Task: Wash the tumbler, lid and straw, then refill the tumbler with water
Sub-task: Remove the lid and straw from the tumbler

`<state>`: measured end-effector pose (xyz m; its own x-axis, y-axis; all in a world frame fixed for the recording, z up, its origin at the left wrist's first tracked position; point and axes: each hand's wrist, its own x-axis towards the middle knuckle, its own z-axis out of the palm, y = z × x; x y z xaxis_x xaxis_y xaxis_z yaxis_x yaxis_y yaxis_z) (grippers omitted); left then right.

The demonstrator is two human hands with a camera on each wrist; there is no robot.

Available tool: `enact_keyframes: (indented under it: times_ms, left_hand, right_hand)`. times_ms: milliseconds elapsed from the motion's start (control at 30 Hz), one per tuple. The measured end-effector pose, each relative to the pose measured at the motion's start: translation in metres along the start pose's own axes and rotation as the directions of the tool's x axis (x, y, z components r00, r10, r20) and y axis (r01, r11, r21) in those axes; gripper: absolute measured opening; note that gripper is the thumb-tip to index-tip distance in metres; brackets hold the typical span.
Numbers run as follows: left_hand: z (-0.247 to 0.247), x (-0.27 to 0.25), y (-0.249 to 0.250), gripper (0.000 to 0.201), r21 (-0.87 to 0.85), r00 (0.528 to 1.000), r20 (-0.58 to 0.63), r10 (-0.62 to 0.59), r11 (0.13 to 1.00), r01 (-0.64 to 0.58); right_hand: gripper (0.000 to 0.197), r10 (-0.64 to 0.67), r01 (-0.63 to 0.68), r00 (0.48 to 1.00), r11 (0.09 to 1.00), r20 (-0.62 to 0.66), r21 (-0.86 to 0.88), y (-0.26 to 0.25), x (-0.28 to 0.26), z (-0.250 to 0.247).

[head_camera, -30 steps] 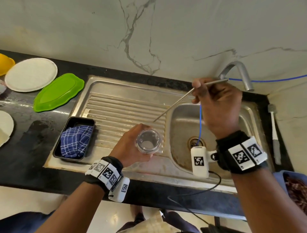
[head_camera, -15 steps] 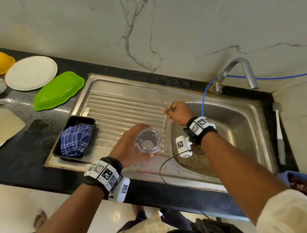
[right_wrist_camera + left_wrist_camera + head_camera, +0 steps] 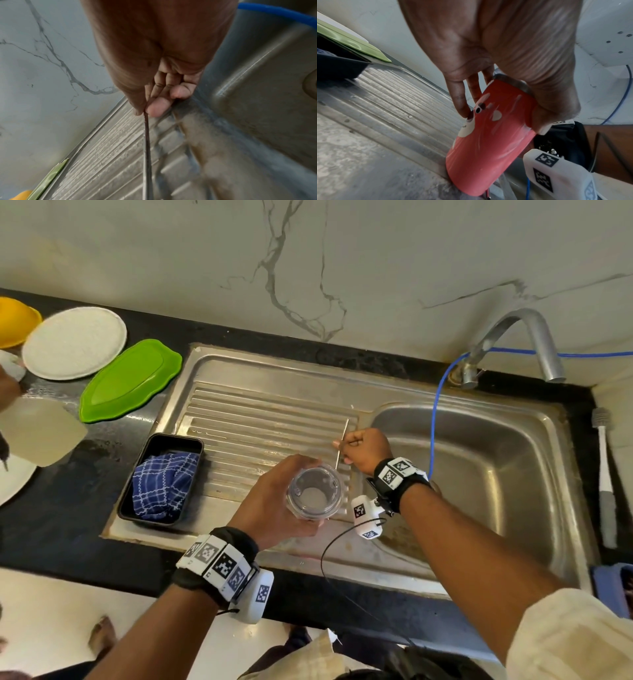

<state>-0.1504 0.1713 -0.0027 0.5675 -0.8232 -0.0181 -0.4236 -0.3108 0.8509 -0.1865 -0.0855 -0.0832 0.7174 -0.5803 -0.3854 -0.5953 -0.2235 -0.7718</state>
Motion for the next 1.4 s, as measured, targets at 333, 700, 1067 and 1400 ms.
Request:
enact_keyframes:
  times_ms: [333, 700, 1067, 1400]
  left_hand:
    - [0.002, 0.0, -0.001, 0.088, -0.025, 1.0, -0.002, -0.023, 0.999, 0.023]
    - [0.013, -0.005, -0.005, 0.102, -0.104, 0.992, -0.1, -0.077, 0.992, 0.067]
    - [0.026, -0.007, -0.011, 0.069, -0.317, 0.995, -0.048, -0.082, 0.946, 0.063]
    - [0.02, -0.001, -0.014, 0.043, -0.314, 0.993, -0.009, -0.118, 0.943, 0.109]
  right_hand:
    - [0.015, -0.031, 0.03, 0.994, 0.999, -0.1, -0.015, -0.005, -0.007, 0.0]
    - [0.046, -0.473, 0.473, 0.88, 0.863, 0.048, -0.176, -0.052, -0.12, -0.029]
    - [0.096, -0.459, 0.439, 0.87, 0.55, 0.182, -0.71, -0.065, -0.165, 0.017]
    - [0.087, -0.535, 0.582, 0.784, 0.455, 0.316, -0.674, -0.074, -0.146, 0.005]
